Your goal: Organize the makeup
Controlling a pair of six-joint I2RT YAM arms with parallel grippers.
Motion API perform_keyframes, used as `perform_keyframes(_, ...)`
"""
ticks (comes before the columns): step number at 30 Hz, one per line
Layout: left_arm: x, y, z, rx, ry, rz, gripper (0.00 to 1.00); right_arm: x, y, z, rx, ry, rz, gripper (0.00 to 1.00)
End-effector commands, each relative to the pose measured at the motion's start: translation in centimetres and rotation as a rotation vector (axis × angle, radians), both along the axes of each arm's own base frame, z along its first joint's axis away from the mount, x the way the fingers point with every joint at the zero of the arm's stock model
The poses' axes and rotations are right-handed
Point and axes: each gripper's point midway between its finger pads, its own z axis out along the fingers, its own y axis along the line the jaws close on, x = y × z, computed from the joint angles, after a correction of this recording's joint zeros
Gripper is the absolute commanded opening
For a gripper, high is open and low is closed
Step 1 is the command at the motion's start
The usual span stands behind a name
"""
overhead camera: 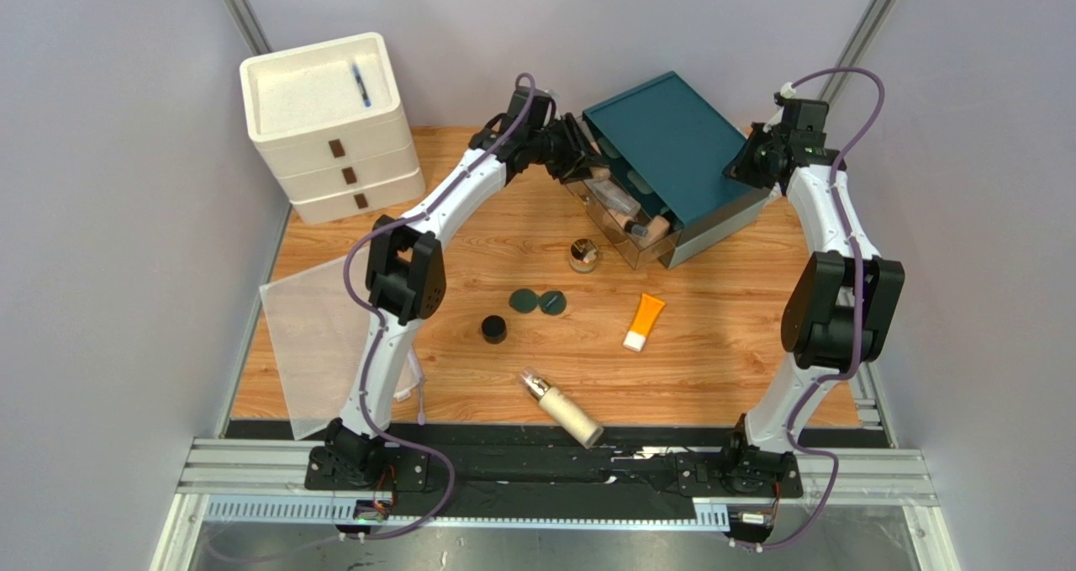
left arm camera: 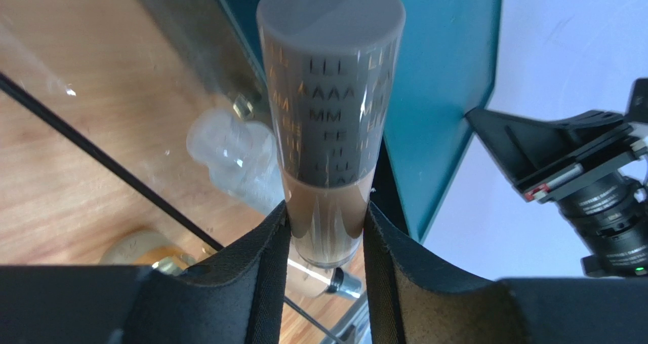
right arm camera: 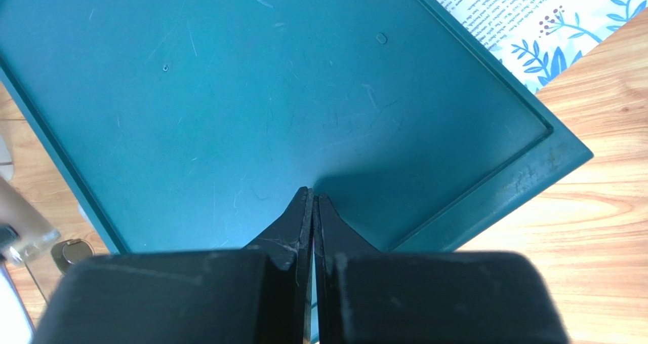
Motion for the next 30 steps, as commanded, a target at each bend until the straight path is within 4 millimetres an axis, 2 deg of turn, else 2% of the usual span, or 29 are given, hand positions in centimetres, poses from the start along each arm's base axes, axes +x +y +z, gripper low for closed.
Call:
perform_keyframes(1, 2.3, -0.1, 6.0, -0.124, -0.117, 0.026, 0.53, -4.7, 2.3, -8.5, 0.046, 0.31, 0.051, 0.03)
perform_keyframes(2, 2.3, -0.1, 6.3, -0.13, -0.122, 0.022, 0.55, -4.6, 2.3, -8.4, 0.047, 0.308, 0.049, 0.03)
perform_keyframes(3, 2.4, 0.1, 6.6, -0.133, -0.13, 0.023, 0.68, -4.7, 2.3, -8.3, 0.046, 0.309, 0.051, 0.03)
perform_keyframes(4, 2.5, 0.3, 6.9, -0.135, -0.144, 0.021, 0.7, -4.7, 2.3, -8.3, 0.045, 0.309, 0.052, 0.03)
perform_keyframes(5, 2.6, 0.4, 7.2, -0.132, -0.151, 0.022, 0.94, -4.7, 2.2, -8.2, 0.041, 0.307, 0.052, 0.03)
perform_keyframes(7, 2.6, 1.1, 7.8, -0.129, -0.164, 0.025, 0.94, -4.7, 2.2, -8.2, 0.04, 0.308, 0.053, 0.03)
perform_keyframes(10, 1.7, 1.5, 8.7, -0.124, -0.187, -0.012, 0.93, -4.8, 2.2, -8.2, 0.039, 0.307, 0.056, 0.03)
perform_keyframes(12, 0.5, 1.7, 8.8, -0.106, -0.196, -0.051, 0.92, -4.9, 2.2, -8.3, 0.037, 0.312, 0.057, 0.03)
perform_keyframes(14, -1.5, 2.4, 8.9, -0.07, -0.221, -0.102, 0.91, -4.8, 2.1, -8.0, 0.033, 0.306, 0.058, 0.03)
perform_keyframes(15, -2.8, 3.0, 10.7, -0.065, -0.259, -0.119, 0.91, -4.7, 2.1, -8.1, 0.032, 0.306, 0.057, 0.03)
perform_keyframes(16, -3.9, 3.6, 8.6, -0.011, -0.247, -0.15, 0.91, -4.8, 2.1, -8.1, 0.034, 0.309, 0.058, 0.03)
perform_keyframes(17, -4.8, 4.1, 8.4, 0.019, -0.255, -0.167, 0.91, -4.8, 2.2, -8.1, 0.035, 0.309, 0.057, 0.03)
perform_keyframes(18, -6.3, 4.7, 9.8, 0.035, -0.291, -0.184, 0.91, -4.7, 2.2, -8.0, 0.035, 0.305, 0.059, 0.03)
perform_keyframes(19, -7.8, 5.4, 7.6, 0.099, -0.274, -0.229, 0.91, -4.7, 2.2, -8.0, 0.034, 0.304, 0.059, 0.03)
perform_keyframes(20, -8.6, 6.0, 7.2, 0.138, -0.28, -0.241, 0.91, -4.8, 2.2, -8.1, 0.036, 0.308, 0.06, 0.03)
perform_keyframes(21, -10.2, 6.5, 8.0, 0.176, -0.337, -0.284, 0.91, -4.8, 2.2, -8.1, 0.036, 0.307, 0.06, 0.03)
perform_keyframes(22, -11.9, 7.3, 6.0, 0.226, -0.288, -0.318, 0.91, -4.9, 2.2, -8.2, 0.04, 0.312, 0.059, 0.03)
perform_keyframes(23, -12.7, 7.9, 5.5, 0.276, -0.293, -0.329, 0.92, -4.9, 2.3, -8.2, 0.041, 0.311, 0.061, 0.03)
perform_keyframes(24, -13.9, 8.4, 5.8, 0.308, -0.314, -0.348, 0.93, -4.9, 2.4, -8.3, 0.042, 0.313, 0.062, 0.03)
perform_keyframes(25, -15.9, 8.8, 3.9, 0.377, -0.301, -0.422, 0.93, -5.0, 2.4, -8.3, 0.041, 0.313, 0.065, 0.02)
perform_keyframes(26, -16.6, 9.4, 3.2, 0.435, -0.308, -0.436, 0.93, -5.1, 2.5, -8.4, 0.043, 0.317, 0.064, 0.03)
perform_keyframes(27, -18.7, 9.8, 2.0, 0.493, -0.308, -0.504, 0.93, -5.1, 2.5, -8.4, 0.041, 0.318, 0.064, 0.03)
perform_keyframes(29, -20.3, 10.6, 1.3, 0.572, -0.332, -0.545, 0.93, -5.2, 2.6, -8.5, 0.04, 0.319, 0.069, 0.03)
perform_keyframes(30, -21.5, 11.2, -0.3, 0.615, -0.335, -0.613, 0.93, -5.3, 2.7, -8.6, 0.039, 0.321, 0.073, 0.03)
